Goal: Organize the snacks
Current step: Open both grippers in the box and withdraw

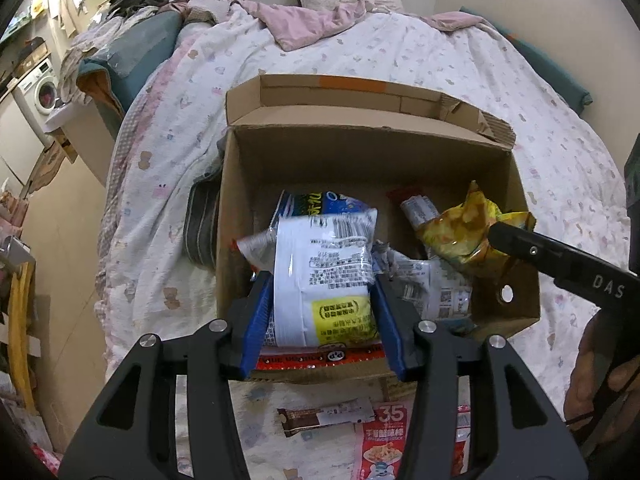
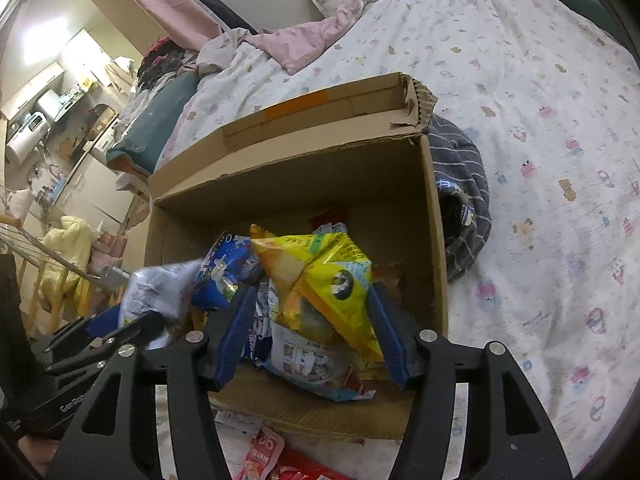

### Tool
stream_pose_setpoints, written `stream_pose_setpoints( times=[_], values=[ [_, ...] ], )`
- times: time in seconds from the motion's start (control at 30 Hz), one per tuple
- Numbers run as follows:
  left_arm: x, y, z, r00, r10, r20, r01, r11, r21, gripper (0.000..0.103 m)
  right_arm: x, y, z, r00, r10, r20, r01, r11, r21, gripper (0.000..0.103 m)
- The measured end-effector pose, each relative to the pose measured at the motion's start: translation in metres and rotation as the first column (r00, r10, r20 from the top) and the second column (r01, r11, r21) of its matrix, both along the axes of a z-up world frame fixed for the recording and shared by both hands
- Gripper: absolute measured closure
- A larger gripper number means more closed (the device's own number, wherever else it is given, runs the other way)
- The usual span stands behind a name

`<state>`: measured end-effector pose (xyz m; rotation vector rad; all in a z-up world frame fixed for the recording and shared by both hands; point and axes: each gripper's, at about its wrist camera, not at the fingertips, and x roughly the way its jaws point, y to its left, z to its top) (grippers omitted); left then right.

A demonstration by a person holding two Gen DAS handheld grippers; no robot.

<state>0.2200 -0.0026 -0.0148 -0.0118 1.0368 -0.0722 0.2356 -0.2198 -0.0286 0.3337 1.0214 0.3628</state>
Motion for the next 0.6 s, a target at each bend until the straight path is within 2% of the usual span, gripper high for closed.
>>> stream_pose_setpoints(
  times=[0.07, 0.1, 0.13, 0.17, 0.2, 0.3, 0.6],
  values=[
    [-0.002, 0.001, 0.002, 1.000, -0.001, 0.007, 0.001, 1.000, -0.004, 0.056, -0.001, 0.000, 0.001, 1.000, 0.004, 0.001, -0.004, 1.000, 0.014, 0.028],
    [-0.003, 0.001, 0.003, 1.000, -0.003, 0.010, 0.003, 1.000, -0.005, 0.053, -0.001, 0.000, 0.001, 1.000, 0.001, 0.005, -0.001, 1.000, 0.018, 0.017],
    [-0.004, 0.001, 0.005, 1.000, -0.008, 0.017, 0.009, 1.000, -0.013, 0.036, -0.001, 0.000, 0.002, 1.000, -0.004, 0.008, 0.003, 1.000, 0.020, 0.013],
    [-0.006, 0.001, 0.008, 0.999, -0.011, 0.032, 0.012, 1.000, -0.021, 0.019, -0.001, -0.001, 0.003, 1.000, -0.008, 0.015, 0.008, 1.000, 0.019, 0.013],
    [-0.007, 0.001, 0.010, 0.999, -0.009, 0.047, 0.010, 1.000, -0.020, 0.014, -0.001, -0.001, 0.004, 1.000, -0.009, 0.017, 0.009, 1.000, 0.011, 0.013],
    [-0.010, -0.002, 0.017, 0.996, -0.017, 0.087, 0.017, 1.000, 0.001, 0.011, -0.001, -0.001, 0.004, 1.000, -0.010, 0.017, 0.010, 1.000, 0.010, 0.013],
    [-0.011, 0.002, 0.017, 0.997, -0.010, 0.078, 0.010, 1.000, 0.002, 0.011, -0.001, -0.001, 0.005, 1.000, -0.005, 0.019, 0.005, 1.000, 0.013, 0.013]
  ],
)
